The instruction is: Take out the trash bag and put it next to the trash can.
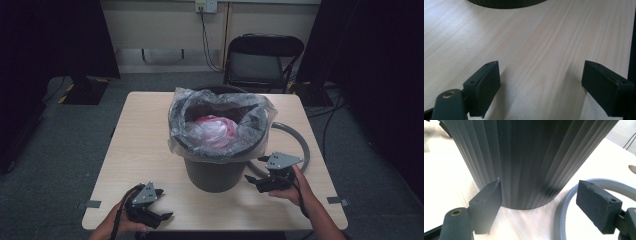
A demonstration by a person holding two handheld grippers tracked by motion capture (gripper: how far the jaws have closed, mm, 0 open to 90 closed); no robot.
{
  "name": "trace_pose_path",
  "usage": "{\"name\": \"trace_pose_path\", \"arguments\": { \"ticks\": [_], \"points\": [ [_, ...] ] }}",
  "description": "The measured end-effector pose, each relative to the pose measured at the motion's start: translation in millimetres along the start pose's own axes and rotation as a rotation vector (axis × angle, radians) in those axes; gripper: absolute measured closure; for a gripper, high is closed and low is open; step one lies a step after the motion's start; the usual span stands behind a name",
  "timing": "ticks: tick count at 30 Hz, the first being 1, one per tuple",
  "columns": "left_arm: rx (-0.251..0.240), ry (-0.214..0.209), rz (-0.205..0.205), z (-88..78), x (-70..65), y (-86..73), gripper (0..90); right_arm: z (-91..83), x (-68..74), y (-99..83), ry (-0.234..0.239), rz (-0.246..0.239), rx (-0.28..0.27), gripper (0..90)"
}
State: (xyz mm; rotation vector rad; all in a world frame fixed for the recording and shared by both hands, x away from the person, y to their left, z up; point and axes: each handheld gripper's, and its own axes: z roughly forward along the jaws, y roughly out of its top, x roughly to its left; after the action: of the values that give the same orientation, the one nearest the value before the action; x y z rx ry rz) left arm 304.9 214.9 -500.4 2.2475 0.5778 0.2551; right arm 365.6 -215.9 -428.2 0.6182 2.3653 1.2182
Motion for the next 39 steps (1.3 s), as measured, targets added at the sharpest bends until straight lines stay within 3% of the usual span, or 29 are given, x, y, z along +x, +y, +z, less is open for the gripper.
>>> {"name": "trace_pose_path", "arguments": {
  "ticks": [3,8,9,11,14,17,22,31,36,39],
  "points": [
    [0.0,0.012,0.004,-0.1,0.0,0.7,15.7,-5.2,0.8,2.0,-0.011,0.003,-0.016,19.5],
    [-0.008,-0.004,0.002,-1.4,2.1,2.6,16.1,-9.6,-0.2,4.3,-0.02,0.006,-0.035,19.2],
    [0.0,0.023,0.015,-2.7,3.5,3.5,16.2,-9.8,-0.5,4.3,-0.026,0.003,-0.034,19.1],
    [-0.016,0.053,0.002,-6.6,8.3,5.2,16.0,-10.1,-1.1,4.0,-0.027,0.009,-0.035,19.1],
    [-0.055,0.07,-0.016,-13.7,15.5,8.0,16.0,-10.8,-1.9,3.9,-0.039,0.008,-0.036,19.0],
    [-0.057,0.09,-0.012,-17.5,19.7,11.6,16.1,-11.4,-2.5,3.7,-0.052,0.006,-0.038,23.3],
    [-0.074,0.105,-0.01,-20.3,24.4,20.9,16.2,-13.0,-3.1,4.4,-0.072,0.017,-0.047,21.4],
    [-0.118,0.151,0.021,-13.4,28.0,42.2,16.4,-13.1,-4.0,3.9,-0.076,0.02,-0.049,20.5],
    [-0.127,0.179,0.031,-10.2,29.4,44.7,16.9,-12.4,-3.7,3.3,-0.084,0.01,-0.035,20.9],
    [-0.162,0.202,0.027,-11.9,30.2,45.3,17.5,-13.1,-4.0,3.4,-0.089,0.015,-0.046,21.2]
  ]
}}
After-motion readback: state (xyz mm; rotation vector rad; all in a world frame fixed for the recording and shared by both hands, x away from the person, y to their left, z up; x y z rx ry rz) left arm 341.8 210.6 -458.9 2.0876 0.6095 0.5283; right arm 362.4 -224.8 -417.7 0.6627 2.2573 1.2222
